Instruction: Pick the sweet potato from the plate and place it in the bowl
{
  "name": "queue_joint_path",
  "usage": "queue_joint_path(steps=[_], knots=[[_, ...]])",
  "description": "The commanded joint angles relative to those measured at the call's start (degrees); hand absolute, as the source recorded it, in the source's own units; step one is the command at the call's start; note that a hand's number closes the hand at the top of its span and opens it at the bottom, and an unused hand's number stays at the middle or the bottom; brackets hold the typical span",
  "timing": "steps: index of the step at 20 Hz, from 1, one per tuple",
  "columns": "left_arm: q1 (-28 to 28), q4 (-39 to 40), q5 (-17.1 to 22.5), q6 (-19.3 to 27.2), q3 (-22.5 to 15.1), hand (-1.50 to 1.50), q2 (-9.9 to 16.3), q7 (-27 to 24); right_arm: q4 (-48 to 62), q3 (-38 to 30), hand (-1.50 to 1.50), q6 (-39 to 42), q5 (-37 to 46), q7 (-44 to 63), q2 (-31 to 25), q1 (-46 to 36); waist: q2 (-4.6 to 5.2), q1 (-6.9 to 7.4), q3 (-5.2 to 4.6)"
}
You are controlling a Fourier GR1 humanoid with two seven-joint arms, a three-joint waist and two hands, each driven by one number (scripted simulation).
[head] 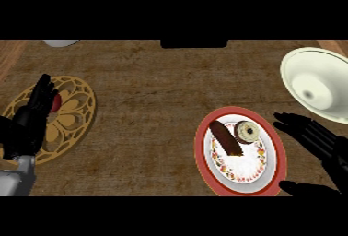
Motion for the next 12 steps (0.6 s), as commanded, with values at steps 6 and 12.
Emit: queue_joint_path(steps=[6, 12], knots=[[-2.0, 1.3, -2.5, -2.6, 1.7, 0.0, -2.9, 1.3, -11.1, -2.8, -1.5, 12.4, 1.6, 17.9, 2.3, -7.7, 0.3, 1.12, -0.03], [-1.4, 1.3, -3.8, -3.5, 1.7, 0.0, -2.8, 0.4, -7.5, 3.1, -1.5, 24.1, 1.1, 31.4, 3.7, -23.3, 0.38, 1.87, -0.08]])
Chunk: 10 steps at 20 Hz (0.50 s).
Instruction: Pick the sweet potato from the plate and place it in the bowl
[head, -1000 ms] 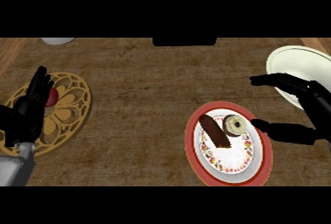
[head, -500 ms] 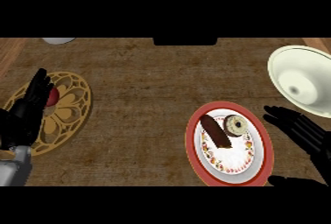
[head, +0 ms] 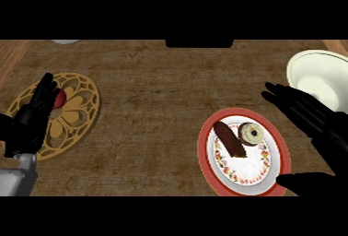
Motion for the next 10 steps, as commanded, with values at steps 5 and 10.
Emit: queue_joint_path(steps=[5, 10], knots=[[-2.2, -2.3, -0.1, -1.5, 0.1, 0.0, 0.9, 4.2, 9.4, 6.5, -1.5, 18.5, -1.9, 13.7, -0.7, -16.9, 0.15, 1.51, -0.05], [0.4, -3.9, -1.7, -0.4, 0.0, 0.0, -0.3, 2.3, 18.5, 14.7, -1.5, 24.2, 0.6, 18.7, 7.5, -22.7, 0.14, 1.54, 0.0]])
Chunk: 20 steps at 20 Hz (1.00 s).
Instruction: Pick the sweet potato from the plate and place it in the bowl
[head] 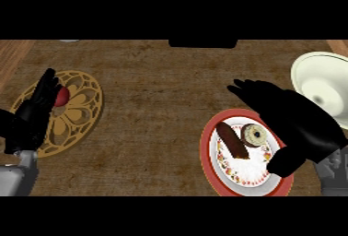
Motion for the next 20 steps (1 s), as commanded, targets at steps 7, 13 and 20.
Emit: queue_joint_path(steps=[7, 13, 20], knots=[[0.4, 2.5, -2.8, 0.8, 0.5, 0.0, -3.0, -2.4, 15.1, 6.2, -1.5, 13.4, 0.8, 5.2, 9.5, -7.6, -0.01, -1.06, 0.07], [-1.1, 0.8, -1.9, -1.5, 3.1, 0.0, -1.7, 1.2, 17.0, 6.2, -1.5, 18.5, 3.1, 5.1, 10.0, -4.9, -0.17, -1.54, 0.12], [1.9, 1.6, -3.1, -2.9, 3.8, 0.0, -3.6, -2.1, 19.7, 9.4, -1.5, 8.5, 17.9, -6.8, 8.7, -5.6, -0.11, -1.33, 0.13]])
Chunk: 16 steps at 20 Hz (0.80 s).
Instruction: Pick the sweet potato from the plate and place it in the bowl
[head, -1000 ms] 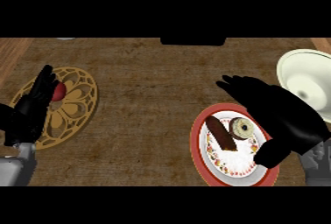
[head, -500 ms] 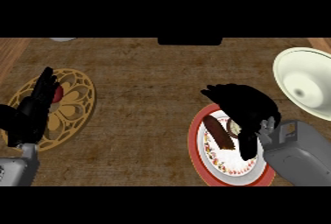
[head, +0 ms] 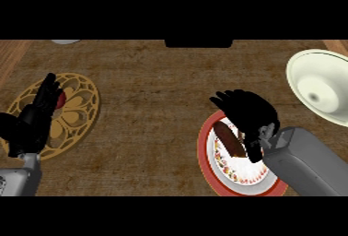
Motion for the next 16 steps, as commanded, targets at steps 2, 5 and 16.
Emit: queue_joint_path(steps=[2, 5, 16], knots=[[-0.5, -1.7, -1.5, 0.8, 0.1, 0.0, -1.8, 1.6, -0.1, 3.7, -1.5, -6.3, 9.6, -2.4, 3.0, 3.5, -0.06, -0.16, 0.01], [4.0, -5.1, -0.7, -2.2, 2.6, 0.0, 0.1, 1.4, 1.6, 1.2, -1.5, -6.6, 11.8, -6.2, 2.8, 4.8, -0.07, -0.01, 0.0], [-1.7, 2.8, -3.1, -4.9, 5.4, 0.0, -3.1, -0.8, 6.5, -2.2, -1.5, -3.5, 19.8, -8.8, 8.4, 8.6, -0.04, -0.36, -0.01]])
